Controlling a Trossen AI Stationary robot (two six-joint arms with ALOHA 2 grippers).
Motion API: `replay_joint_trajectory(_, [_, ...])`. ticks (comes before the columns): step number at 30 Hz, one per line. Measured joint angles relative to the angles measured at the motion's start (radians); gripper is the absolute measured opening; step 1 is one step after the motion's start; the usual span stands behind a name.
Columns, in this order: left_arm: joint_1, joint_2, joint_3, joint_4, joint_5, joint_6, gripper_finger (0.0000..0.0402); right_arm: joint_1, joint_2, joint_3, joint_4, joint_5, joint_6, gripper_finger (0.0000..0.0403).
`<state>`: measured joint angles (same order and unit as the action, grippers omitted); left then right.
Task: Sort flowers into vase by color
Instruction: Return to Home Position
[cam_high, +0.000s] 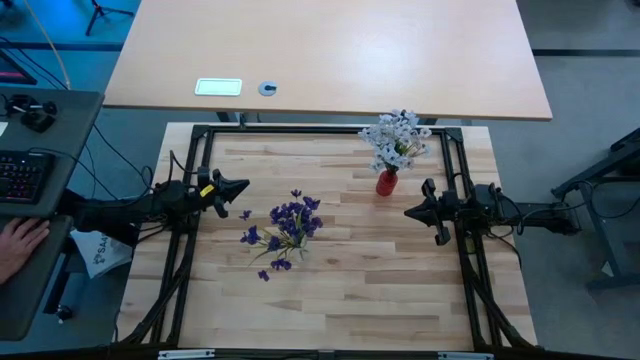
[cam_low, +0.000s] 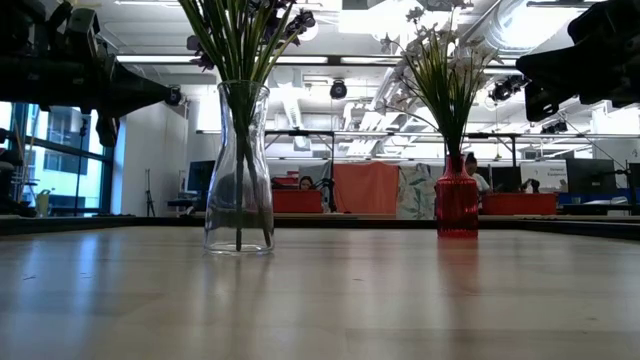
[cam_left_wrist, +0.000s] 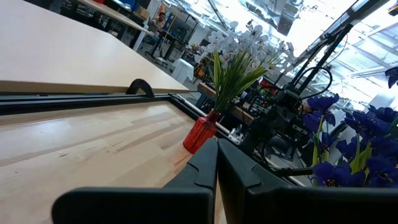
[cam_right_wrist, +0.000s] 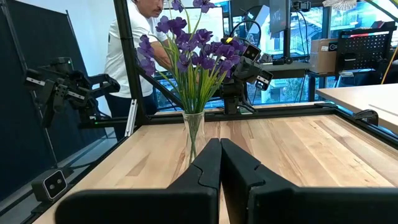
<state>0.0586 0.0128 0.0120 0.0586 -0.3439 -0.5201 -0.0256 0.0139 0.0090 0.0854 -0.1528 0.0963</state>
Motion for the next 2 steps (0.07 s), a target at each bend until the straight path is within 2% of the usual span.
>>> replay_joint_trajectory(2, [0.0, 0.0, 0.0, 0.0, 0.0, 0.0, 0.0, 0.0, 0.0, 0.0, 0.0, 0.0, 0.0, 0.0])
